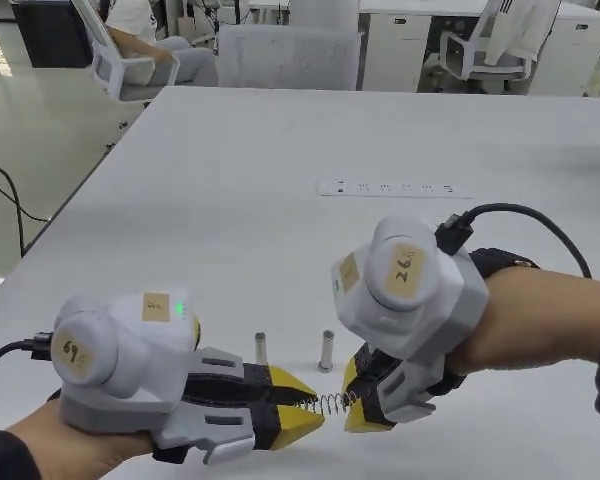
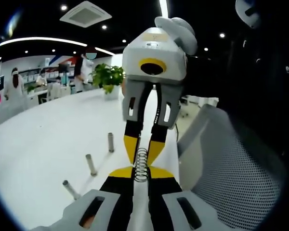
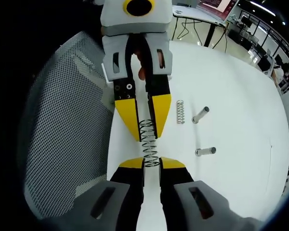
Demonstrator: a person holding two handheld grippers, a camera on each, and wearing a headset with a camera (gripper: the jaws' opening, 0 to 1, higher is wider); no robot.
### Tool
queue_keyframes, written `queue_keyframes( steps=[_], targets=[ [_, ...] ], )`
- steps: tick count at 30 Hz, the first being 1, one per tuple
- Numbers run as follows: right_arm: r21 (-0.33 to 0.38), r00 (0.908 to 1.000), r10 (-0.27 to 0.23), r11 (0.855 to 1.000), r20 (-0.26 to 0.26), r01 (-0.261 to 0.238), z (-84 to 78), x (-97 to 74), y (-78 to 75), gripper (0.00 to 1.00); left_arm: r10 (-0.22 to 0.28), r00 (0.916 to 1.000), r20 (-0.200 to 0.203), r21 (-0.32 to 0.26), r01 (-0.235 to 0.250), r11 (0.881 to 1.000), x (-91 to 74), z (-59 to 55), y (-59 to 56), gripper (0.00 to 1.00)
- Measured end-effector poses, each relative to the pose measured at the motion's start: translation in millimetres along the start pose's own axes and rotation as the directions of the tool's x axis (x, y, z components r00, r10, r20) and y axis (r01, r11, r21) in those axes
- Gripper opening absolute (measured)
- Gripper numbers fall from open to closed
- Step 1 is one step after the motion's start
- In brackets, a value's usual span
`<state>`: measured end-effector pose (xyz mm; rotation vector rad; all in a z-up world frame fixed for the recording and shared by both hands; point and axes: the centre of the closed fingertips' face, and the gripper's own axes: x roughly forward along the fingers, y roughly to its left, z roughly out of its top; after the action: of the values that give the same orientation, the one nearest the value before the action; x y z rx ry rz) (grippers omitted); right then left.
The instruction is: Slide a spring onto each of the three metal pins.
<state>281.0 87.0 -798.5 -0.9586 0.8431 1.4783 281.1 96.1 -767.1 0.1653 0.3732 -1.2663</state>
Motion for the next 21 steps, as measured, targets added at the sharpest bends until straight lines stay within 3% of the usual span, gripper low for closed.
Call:
queue_keyframes(
  steps=[6, 10, 21],
  targets=[
    [-0.010, 0.9997, -0.021, 1.000, 0.013, 0.021, 6.6, -9.5, -3.2, 0.08, 0.008, 1.0000, -0.001, 0.005, -0.008, 1.000, 0.3, -1.0, 1.9, 0.03],
    [-0.003, 0.9985, -0.024, 1.000, 0.049, 0.024, 16.2, -16.9, -2.9, 0.08, 0.010, 0.9999, -0.009, 0.009, -0.009, 1.000, 0.9, -2.8, 1.7, 0.03],
    [-0.034, 0.9954, -0.030, 0.999, 0.092, 0.033, 36.8, -23.5, 2.6, 0.08, 0.007, 0.9997, -0.022, 0.021, -0.006, 1.000, 2.3, -4.6, 1.0, 0.03]
  ],
)
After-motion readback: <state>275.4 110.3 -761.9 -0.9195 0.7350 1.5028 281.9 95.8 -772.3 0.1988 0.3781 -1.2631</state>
